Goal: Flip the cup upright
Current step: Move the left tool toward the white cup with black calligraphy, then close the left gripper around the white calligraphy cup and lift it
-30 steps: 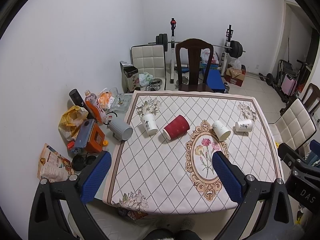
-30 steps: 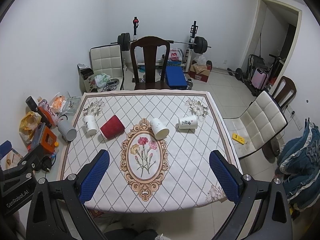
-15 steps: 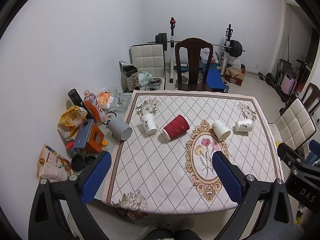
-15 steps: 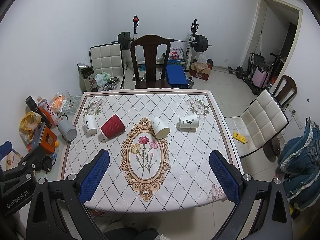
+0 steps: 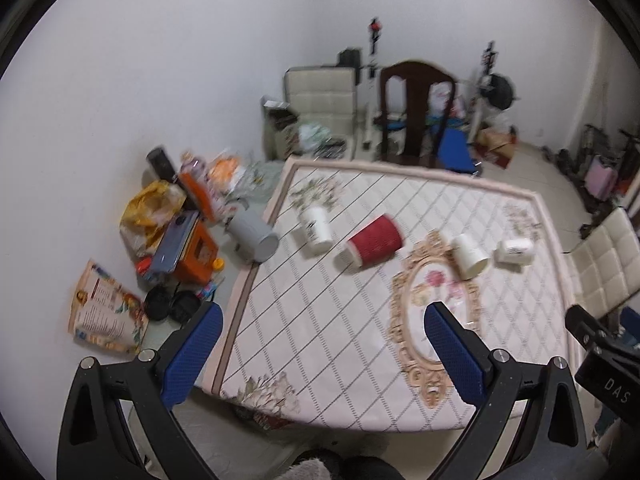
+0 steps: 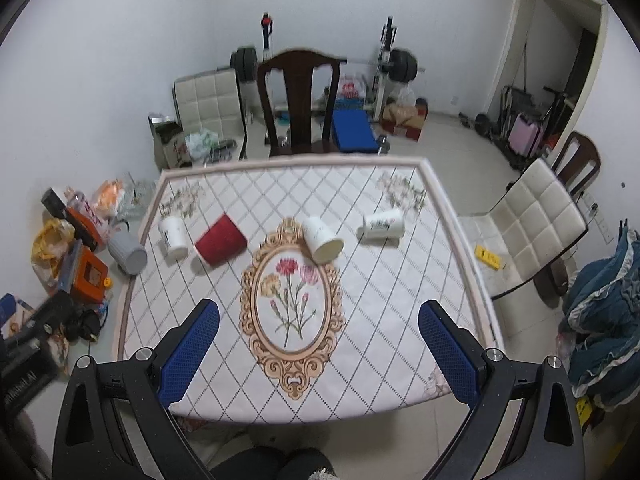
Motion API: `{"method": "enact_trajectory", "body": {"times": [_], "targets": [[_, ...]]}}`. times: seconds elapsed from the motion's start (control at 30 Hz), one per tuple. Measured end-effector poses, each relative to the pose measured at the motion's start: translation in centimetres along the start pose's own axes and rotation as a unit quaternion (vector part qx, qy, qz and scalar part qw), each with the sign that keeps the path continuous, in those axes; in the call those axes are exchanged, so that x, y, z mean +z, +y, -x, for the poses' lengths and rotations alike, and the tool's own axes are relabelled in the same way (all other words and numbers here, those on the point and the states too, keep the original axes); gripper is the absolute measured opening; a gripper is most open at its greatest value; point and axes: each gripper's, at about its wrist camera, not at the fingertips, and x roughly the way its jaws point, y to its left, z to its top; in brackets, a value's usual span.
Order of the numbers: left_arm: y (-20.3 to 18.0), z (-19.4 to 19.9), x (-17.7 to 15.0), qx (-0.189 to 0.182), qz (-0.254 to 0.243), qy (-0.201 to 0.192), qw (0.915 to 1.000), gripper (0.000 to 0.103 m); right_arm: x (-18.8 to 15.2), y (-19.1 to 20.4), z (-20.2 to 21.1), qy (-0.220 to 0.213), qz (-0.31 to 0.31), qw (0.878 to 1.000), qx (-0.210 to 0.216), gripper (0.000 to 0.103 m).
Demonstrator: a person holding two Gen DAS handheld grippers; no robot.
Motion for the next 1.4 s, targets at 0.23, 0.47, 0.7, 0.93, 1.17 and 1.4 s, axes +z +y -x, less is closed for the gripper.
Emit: {"method": "enact_trajectory", "body": {"times": [0.23, 0.47, 0.7, 0.93, 1.17, 1.4], "targets": [[1.5, -7.2, 0.1, 0.045, 0.003, 0.058, 0.9973, 0.103, -1.1, 1.3, -9.4, 0.082, 0.018, 0.996, 0.014, 0.101], [3.0, -16.4, 2.2, 0.048, 0.017, 0.133, 0.9898, 0.103, -1.2, 4.2, -18.2, 0.144, 0.026, 0.989, 0.007, 0.101], [3.6, -26.2, 6.1, 0.023, 0.029, 0.190, 0.9811, 0.103, 0.8, 7.5, -27.3, 0.201, 0.028, 0.979, -0.008, 0.100], [3.6, -34.6, 9.6, 0.000, 0.028, 0.229, 0.9730, 0.102, 3.2, 9.8, -35.1, 0.241, 0.021, 0.970, -0.021, 0.096], [3.6, -40.8, 12.0, -0.022, 0.028, 0.249, 0.9679, 0.102, 4.7, 10.2, -40.1, 0.268, 0.003, 0.962, -0.043, 0.096], [3.3, -45.1, 12.9, -0.052, 0.030, 0.270, 0.9611, 0.091, 5.5, 10.3, -42.2, 0.279, -0.009, 0.958, -0.063, 0.096]]}}
